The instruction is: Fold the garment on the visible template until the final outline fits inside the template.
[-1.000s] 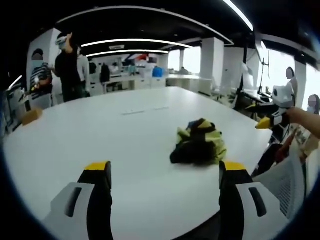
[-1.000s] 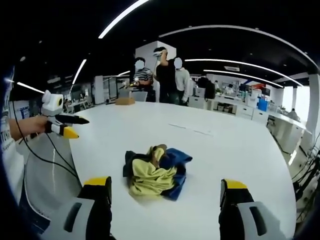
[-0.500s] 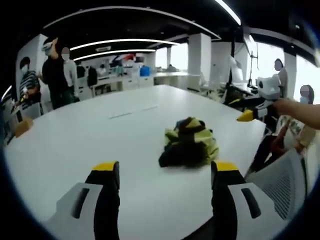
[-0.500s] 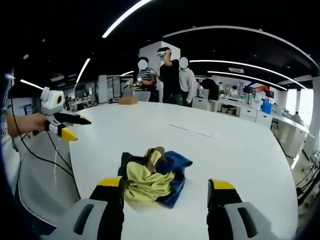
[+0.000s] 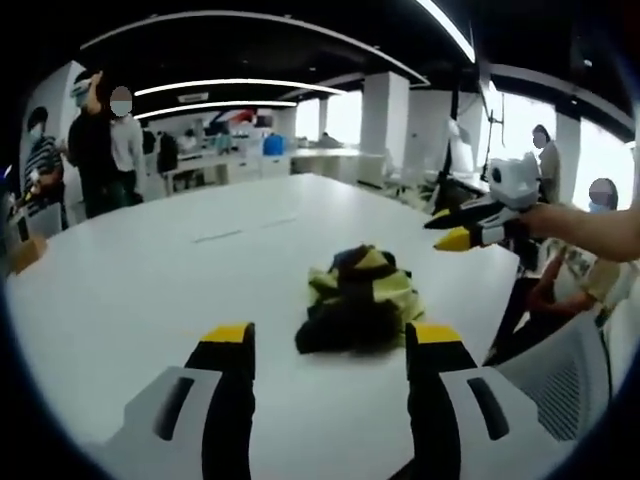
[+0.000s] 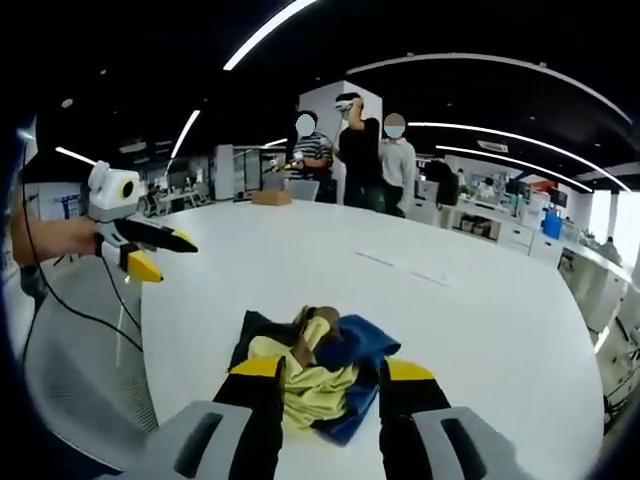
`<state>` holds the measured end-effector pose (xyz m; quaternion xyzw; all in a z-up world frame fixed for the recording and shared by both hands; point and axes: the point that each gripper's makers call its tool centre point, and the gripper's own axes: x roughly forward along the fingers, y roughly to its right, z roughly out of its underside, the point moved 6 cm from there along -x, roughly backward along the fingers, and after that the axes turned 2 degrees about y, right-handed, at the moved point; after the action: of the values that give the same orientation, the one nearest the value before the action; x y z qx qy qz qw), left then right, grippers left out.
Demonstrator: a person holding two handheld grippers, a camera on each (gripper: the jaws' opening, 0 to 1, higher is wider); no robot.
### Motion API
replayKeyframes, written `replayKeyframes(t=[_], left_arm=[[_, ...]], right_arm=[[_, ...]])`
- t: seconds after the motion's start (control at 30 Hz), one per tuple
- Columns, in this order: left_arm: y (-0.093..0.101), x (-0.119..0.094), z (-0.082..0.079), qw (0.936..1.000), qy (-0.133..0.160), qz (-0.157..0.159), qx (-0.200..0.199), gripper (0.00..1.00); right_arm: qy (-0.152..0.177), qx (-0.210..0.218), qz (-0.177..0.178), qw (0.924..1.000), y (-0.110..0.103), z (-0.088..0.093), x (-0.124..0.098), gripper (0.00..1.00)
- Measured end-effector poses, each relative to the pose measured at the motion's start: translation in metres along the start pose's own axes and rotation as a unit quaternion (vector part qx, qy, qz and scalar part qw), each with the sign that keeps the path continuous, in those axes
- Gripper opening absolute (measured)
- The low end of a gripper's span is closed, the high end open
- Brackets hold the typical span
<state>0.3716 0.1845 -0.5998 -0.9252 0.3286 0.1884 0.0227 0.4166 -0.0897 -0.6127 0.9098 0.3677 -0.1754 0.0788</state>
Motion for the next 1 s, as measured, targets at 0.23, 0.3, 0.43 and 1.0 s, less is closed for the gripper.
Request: replayKeyframes(t=[0.23, 0.3, 0.43, 1.0], left_arm=[[0.005, 0.015, 0.006, 0.9997, 0.003, 0.018, -0.015, 0.47], [0.007, 0.020, 0.008, 0.9997, -0.001, 0.023, -0.012, 0.46], [0.010, 0.031, 0.011, 0.9993, -0.003, 0.033, -0.016, 0.44], [0.014, 0.064, 0.022, 0.9976, -0.019, 0.056, -0.036, 0.30]], right_arm=[[-0.011, -0.011, -0.018, 0.9997, -0.001, 0.003, 0.018, 0.28], [-0.015, -0.014, -0.023, 0.9995, -0.001, 0.004, 0.024, 0.27], [-0.021, -0.018, -0.028, 0.9992, 0.001, 0.007, 0.033, 0.23], [-0.057, -0.024, -0.039, 0.9973, 0.007, 0.024, 0.071, 0.12]])
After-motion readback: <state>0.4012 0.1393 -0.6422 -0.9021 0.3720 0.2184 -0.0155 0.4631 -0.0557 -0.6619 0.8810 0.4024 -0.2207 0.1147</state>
